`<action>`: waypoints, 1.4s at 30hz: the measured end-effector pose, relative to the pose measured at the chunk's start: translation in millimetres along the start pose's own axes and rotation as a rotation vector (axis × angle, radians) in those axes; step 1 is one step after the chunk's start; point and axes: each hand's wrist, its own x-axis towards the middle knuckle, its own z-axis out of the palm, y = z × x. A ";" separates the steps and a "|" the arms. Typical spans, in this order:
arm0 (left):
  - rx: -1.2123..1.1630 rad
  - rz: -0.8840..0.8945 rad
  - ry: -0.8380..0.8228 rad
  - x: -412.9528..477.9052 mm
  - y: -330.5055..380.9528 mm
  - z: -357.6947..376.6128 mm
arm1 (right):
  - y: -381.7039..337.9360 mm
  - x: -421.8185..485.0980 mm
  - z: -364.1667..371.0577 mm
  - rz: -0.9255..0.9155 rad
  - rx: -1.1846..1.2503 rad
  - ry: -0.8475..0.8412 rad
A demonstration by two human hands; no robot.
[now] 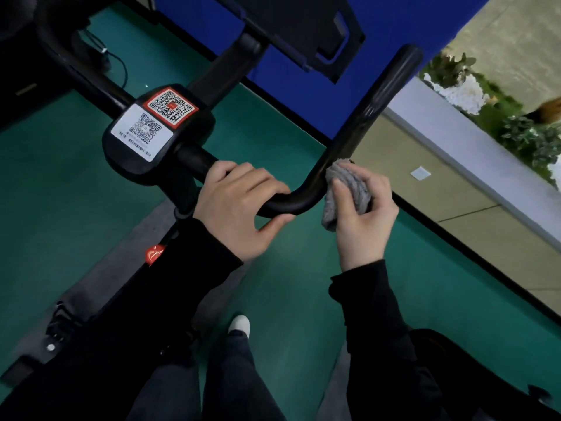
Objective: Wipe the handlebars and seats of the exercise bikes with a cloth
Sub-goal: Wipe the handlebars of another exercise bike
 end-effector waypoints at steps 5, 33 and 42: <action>-0.022 -0.026 0.000 -0.5 1.5 0.5 | 2.7 12.2 -8.3 -0.160 -0.094 -0.063; -0.127 -0.065 -0.005 0.9 2.0 -2.0 | -42.0 88.9 -2.0 -0.529 -0.505 -0.843; -0.114 -0.015 0.041 -0.1 -1.1 1.3 | -66.5 121.6 34.3 -0.353 -0.804 -1.328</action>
